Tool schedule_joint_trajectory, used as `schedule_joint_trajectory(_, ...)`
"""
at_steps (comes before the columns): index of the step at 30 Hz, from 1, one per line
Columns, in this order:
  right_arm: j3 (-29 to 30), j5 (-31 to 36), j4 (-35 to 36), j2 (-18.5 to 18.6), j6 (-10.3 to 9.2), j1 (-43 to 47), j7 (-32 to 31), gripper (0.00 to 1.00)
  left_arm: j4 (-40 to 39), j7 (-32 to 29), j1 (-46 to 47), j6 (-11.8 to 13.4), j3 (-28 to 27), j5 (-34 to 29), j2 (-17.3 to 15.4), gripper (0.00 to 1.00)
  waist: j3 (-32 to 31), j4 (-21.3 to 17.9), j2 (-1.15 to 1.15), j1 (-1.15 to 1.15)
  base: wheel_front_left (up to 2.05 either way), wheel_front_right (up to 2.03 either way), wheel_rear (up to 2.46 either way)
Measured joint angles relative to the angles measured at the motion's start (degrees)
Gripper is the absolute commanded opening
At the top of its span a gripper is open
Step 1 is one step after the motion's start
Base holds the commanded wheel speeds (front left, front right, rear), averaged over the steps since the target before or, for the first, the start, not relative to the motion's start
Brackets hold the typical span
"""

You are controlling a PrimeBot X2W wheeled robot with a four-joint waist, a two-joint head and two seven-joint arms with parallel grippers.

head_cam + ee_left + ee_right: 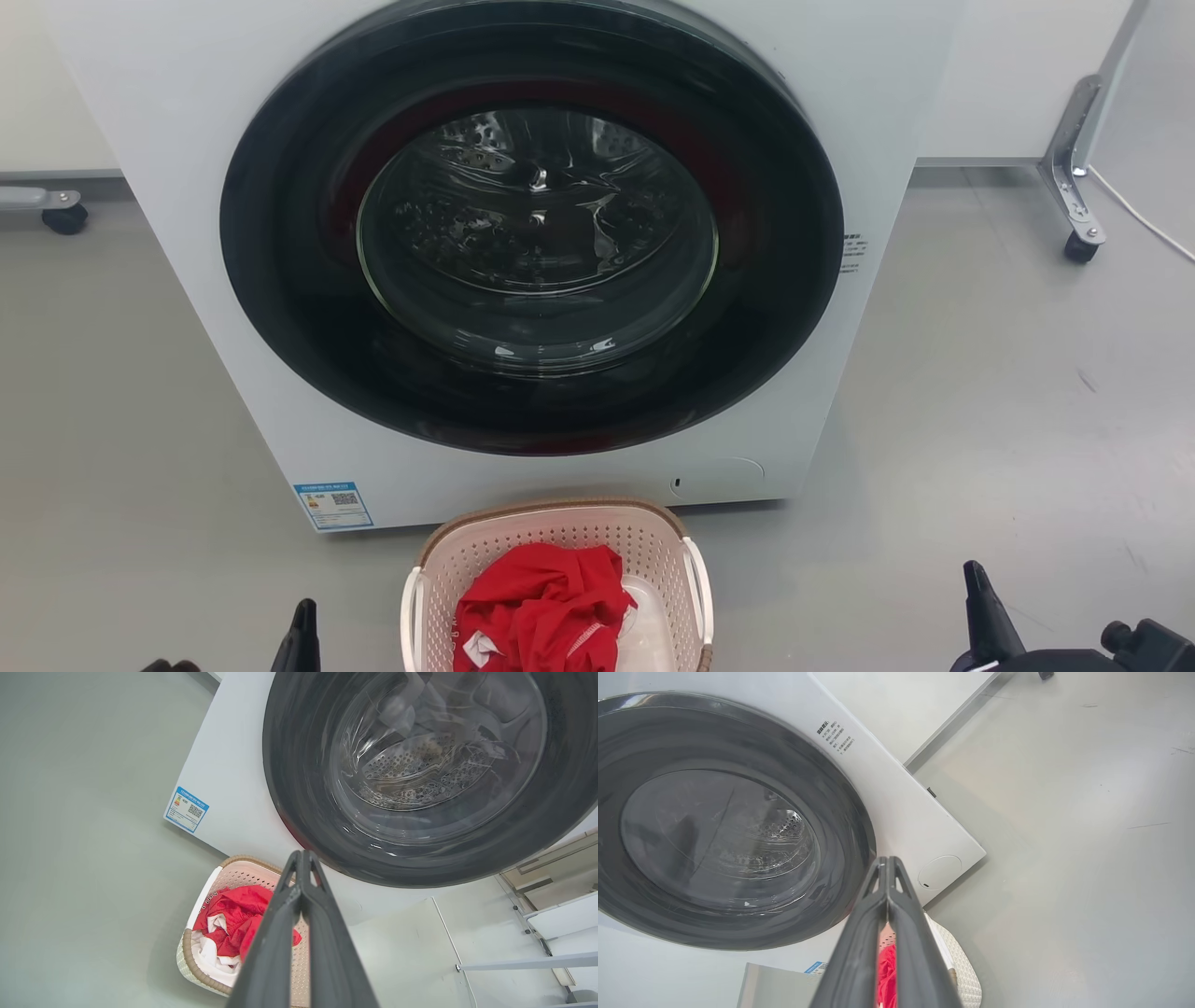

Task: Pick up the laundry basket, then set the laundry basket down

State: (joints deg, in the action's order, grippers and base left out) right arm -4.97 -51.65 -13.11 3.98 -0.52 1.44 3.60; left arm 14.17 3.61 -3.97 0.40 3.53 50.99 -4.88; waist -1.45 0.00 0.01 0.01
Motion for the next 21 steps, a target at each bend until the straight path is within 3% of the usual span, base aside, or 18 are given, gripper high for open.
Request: schedule_joint_trajectory(21, 5.05, -15.89, -1.70, -0.57, 2.88, -2.37, -4.05, 0.00, 1.04, -4.10, 2.87, -3.02, -3.46, 16.45, 1.05, 0.00, 0.62, 0.00, 0.00, 0.00, 0.00, 0.00, 0.00)
